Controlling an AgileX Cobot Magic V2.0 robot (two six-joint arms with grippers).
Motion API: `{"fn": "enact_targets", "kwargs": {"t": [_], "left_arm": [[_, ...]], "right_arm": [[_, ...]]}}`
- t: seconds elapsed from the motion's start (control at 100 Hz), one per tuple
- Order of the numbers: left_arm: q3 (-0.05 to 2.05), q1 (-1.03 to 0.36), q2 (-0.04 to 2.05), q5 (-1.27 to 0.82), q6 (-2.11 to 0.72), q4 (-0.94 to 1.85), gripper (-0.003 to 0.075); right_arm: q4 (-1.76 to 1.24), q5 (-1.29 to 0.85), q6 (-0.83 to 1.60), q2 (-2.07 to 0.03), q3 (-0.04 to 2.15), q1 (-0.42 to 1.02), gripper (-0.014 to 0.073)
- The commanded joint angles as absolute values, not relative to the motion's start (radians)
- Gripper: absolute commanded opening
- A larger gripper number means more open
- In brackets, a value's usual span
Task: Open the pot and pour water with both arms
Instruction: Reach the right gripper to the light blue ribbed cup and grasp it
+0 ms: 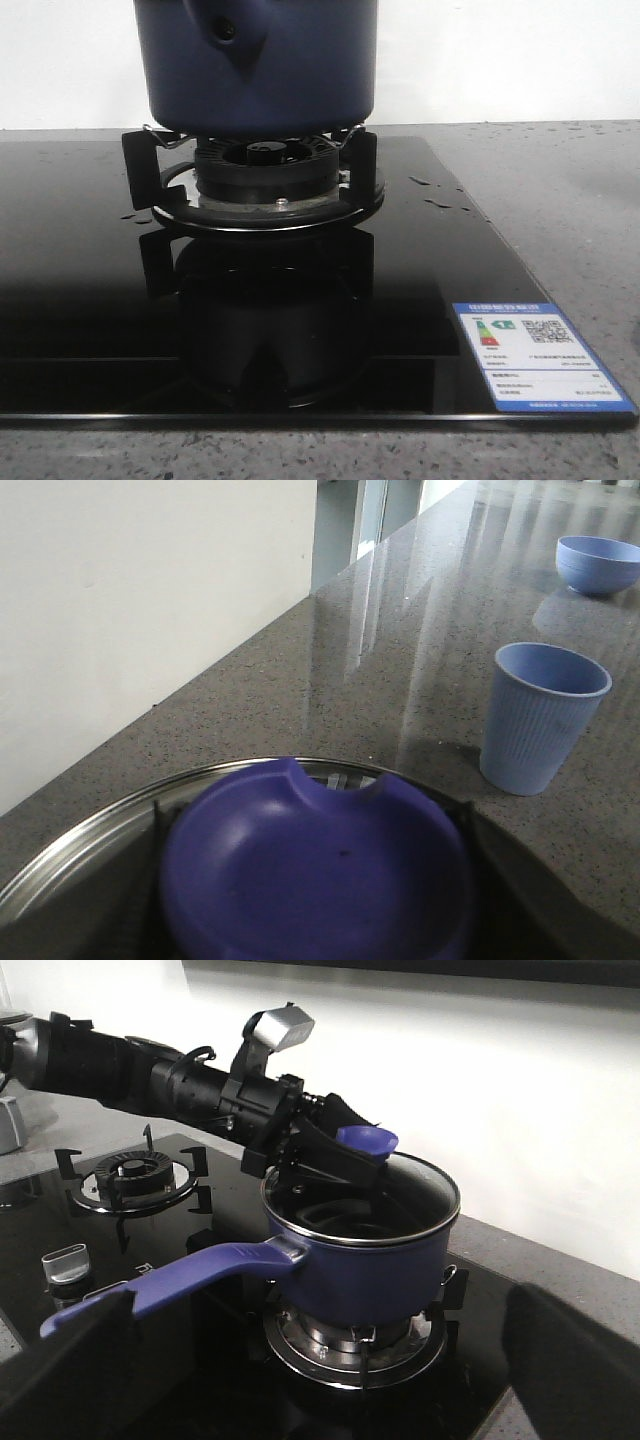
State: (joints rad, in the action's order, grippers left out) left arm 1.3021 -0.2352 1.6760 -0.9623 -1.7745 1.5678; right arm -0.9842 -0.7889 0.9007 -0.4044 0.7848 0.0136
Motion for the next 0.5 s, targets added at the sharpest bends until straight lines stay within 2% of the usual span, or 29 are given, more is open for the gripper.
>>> {"fn": "enact_targets", "kwargs": {"t": [0.0,0.06,0.24,0.49], "left_arm": [[1.334,-0.242,1.636,-1.024,-1.775,1.654,0.0298],[1.334,-0.24,1.634,-1.037,-1.775,1.666,0.0277],[1.334,-0.227,1.601,-1.039,-1.775,1.725,0.0276],[1.334,-0.137,1.468,-1.036,-1.746,1.731,0.0277]], "right_arm": [[-1.021,-0.723,0.909,-0.413,0.816,0.01,0.0636],[-1.021,-0.718,0.909,-0.413,0.816,0.01,0.0628],[-0.994,-0.66,0.909,-0.413,0.814,0.01,0.0612],[-0.721,-0.425,0.873,-0.413,0.799,0.01,0.0612]]}}
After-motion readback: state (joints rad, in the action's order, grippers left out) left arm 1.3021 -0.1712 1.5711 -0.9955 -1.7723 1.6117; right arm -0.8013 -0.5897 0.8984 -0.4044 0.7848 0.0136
